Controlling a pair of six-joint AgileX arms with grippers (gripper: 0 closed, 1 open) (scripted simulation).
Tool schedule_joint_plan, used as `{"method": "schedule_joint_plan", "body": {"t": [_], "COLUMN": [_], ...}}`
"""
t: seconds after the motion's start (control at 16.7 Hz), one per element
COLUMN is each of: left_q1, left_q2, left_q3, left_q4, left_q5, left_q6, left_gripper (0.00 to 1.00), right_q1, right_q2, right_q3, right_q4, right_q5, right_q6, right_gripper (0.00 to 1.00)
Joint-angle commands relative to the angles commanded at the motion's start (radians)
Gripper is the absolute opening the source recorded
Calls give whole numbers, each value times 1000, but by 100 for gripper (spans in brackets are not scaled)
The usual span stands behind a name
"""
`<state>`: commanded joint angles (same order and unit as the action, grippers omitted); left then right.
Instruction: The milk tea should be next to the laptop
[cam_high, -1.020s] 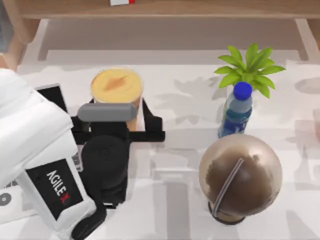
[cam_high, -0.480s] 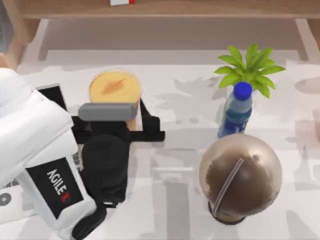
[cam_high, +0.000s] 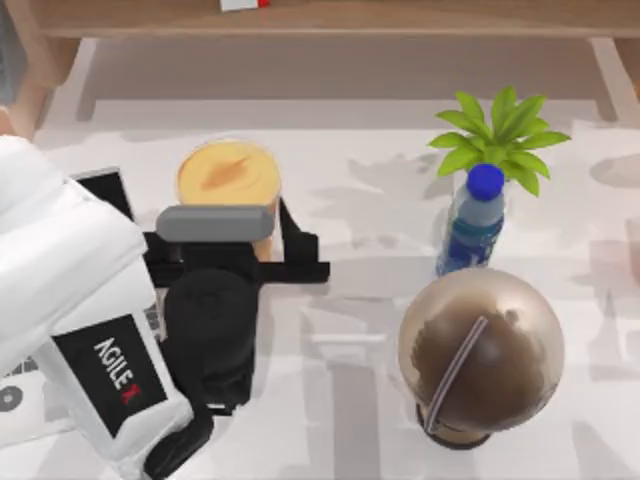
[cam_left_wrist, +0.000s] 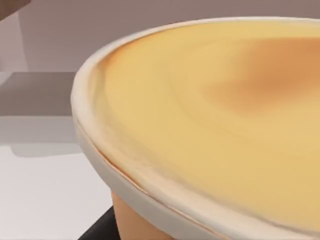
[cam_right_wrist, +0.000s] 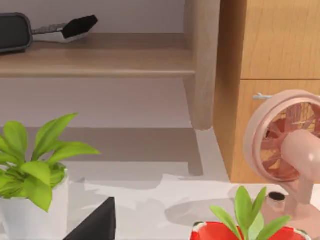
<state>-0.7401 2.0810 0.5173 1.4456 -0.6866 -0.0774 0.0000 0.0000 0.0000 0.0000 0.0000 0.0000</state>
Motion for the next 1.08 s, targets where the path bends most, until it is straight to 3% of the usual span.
{"method": "schedule_joint_plan", "body": {"t": [1.08], "left_q1": [-1], "left_q2": [-54], "left_q3": [-3], "left_q4": [-51], "left_q5": [-1], "left_q6": [2], "left_gripper": [0], "right_q1": [0], "right_q2": [0], "right_q3": [0], "right_q4": [0], "right_q5": [0], "right_q6": [0], "right_gripper": [100]}}
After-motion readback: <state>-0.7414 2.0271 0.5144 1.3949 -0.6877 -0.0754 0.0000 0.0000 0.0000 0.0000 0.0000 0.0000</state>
